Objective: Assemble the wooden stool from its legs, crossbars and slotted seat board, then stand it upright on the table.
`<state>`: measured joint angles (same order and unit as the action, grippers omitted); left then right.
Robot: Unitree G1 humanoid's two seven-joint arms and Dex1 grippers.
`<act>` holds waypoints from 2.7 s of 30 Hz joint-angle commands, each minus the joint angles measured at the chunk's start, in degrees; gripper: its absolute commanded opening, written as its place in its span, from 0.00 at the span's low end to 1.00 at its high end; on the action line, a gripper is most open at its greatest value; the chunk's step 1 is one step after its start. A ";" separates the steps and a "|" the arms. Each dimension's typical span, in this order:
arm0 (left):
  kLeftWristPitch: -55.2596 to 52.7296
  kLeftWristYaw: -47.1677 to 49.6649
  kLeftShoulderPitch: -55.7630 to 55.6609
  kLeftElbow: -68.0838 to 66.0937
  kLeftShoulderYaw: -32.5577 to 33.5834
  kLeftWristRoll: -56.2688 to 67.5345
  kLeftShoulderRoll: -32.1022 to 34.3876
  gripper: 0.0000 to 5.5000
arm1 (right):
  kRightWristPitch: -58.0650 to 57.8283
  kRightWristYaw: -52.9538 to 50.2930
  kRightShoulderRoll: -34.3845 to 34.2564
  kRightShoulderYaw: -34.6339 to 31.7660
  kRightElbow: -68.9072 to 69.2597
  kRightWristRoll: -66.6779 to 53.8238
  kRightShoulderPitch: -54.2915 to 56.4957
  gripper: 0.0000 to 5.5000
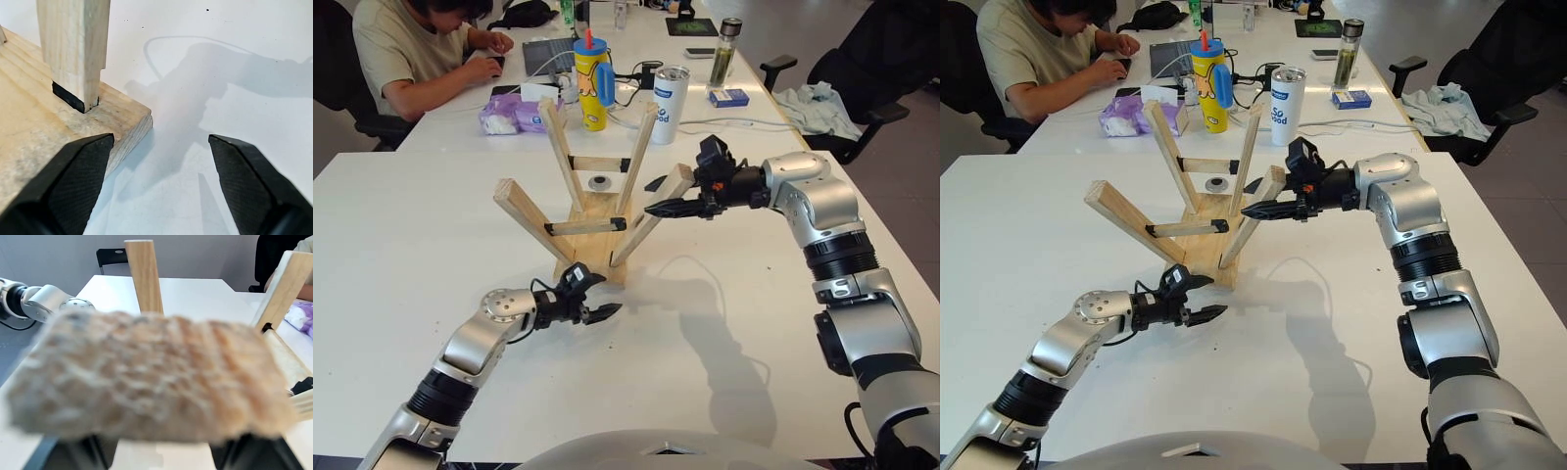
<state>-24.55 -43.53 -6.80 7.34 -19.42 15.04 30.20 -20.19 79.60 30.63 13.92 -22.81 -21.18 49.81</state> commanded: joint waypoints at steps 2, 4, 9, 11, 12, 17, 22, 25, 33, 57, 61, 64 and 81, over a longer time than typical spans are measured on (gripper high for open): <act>-2.54 0.32 2.09 -3.21 -1.81 -2.48 -0.52 0.65 | -2.90 -4.21 -2.51 3.45 0.89 4.98 -0.81 0.37; -2.55 0.21 2.08 -3.28 -1.86 -2.57 -0.74 0.65 | -3.43 -5.22 -3.49 3.40 1.28 4.89 -1.05 0.37; -2.21 -0.15 1.68 -4.45 -1.87 -2.70 -0.97 0.65 | -2.91 -5.60 -4.91 3.41 3.00 4.69 -0.83 0.37; -2.19 -0.40 1.45 -4.87 -1.80 -2.74 -0.92 0.65 | -1.78 -5.27 -5.39 4.21 3.75 5.48 -0.68 0.37; -2.20 -0.59 1.33 -5.05 -1.86 -2.81 -0.89 0.65 | -1.61 -4.99 -5.63 4.50 4.10 5.60 -0.75 0.37; -2.14 -1.04 0.90 -5.93 -2.11 -3.08 -1.12 0.65 | 1.21 -5.00 -6.90 5.80 4.60 6.63 -1.53 0.37; -2.41 -1.44 1.01 -6.23 -2.25 -3.20 -1.01 0.65 | -2.26 -6.60 -8.43 5.71 4.03 6.27 -1.27 0.37; -2.37 -1.63 0.71 -6.49 -2.10 -3.17 -1.09 0.65 | -7.05 -8.38 -8.98 5.81 1.48 6.73 -0.24 0.37; 3.32 2.29 1.75 -4.99 2.65 -2.51 -3.57 0.65 | -13.06 -8.72 -7.36 7.99 8.42 6.62 -3.06 0.37; 20.74 22.80 1.82 9.15 4.63 -56.72 -5.95 0.65 | -15.90 -13.71 -6.78 10.17 11.54 7.38 -5.57 0.37; 17.33 19.35 5.24 3.82 0.34 -60.29 -4.45 0.65 | -15.48 -13.49 -7.35 10.80 10.42 7.68 -4.85 0.37; 16.83 24.31 -0.60 9.32 5.48 -55.20 -8.74 0.65 | -15.12 -13.55 -7.43 10.69 10.35 7.80 -4.80 0.37; 18.93 28.38 -2.16 8.34 9.46 -48.15 -9.00 0.65 | -11.12 -14.37 -7.70 9.41 9.39 7.89 -5.31 0.37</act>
<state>-4.47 -14.88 -9.28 16.44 -11.69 -35.02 21.30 -30.01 65.48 23.14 19.76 -10.75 -16.61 48.60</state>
